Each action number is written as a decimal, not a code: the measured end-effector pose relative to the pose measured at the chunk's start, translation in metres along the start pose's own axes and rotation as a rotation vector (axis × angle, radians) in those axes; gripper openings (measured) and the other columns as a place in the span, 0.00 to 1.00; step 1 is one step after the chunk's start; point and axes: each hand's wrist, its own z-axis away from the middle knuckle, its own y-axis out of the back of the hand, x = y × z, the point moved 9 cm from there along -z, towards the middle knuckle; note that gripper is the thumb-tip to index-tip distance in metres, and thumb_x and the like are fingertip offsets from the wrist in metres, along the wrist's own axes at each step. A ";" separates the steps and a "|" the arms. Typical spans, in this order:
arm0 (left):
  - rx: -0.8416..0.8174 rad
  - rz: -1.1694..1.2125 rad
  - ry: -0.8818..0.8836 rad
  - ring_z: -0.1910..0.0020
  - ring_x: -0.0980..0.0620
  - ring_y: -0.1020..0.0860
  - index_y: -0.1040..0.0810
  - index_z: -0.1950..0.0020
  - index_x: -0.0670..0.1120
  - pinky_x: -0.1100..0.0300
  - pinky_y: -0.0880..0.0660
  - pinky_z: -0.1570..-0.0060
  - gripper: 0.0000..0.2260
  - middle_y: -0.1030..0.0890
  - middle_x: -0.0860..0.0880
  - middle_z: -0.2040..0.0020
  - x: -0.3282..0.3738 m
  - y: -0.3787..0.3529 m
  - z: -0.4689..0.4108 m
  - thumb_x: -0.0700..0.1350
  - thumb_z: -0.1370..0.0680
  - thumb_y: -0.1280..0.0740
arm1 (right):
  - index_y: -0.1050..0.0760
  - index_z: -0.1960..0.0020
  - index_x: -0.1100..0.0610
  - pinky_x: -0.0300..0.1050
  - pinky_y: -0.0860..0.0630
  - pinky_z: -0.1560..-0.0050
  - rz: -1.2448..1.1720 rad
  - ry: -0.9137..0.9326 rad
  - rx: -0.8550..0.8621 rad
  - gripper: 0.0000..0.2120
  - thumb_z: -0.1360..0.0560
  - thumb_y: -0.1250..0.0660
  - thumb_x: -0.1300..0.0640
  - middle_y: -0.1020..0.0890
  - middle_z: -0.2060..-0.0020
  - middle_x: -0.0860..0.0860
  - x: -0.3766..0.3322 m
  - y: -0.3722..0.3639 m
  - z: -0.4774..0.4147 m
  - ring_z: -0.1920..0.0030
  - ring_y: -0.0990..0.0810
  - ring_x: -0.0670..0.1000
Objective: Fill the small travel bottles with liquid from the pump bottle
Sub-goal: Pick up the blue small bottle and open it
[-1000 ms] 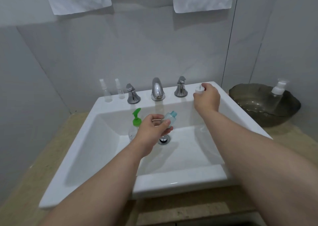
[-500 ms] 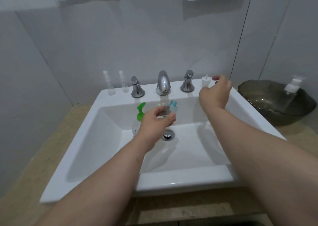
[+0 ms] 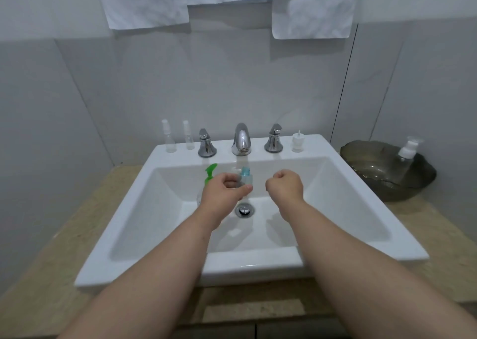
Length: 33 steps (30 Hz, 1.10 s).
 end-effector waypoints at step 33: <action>0.500 -0.185 0.204 0.44 0.38 0.23 0.24 0.42 0.43 0.49 0.24 0.43 0.16 0.21 0.43 0.42 0.009 0.084 -0.020 0.53 0.17 0.43 | 0.24 0.51 0.57 0.43 0.18 0.64 -0.335 -0.318 -0.166 0.11 0.27 0.23 0.61 0.22 0.52 0.56 0.037 -0.009 -0.004 0.59 0.16 0.58</action>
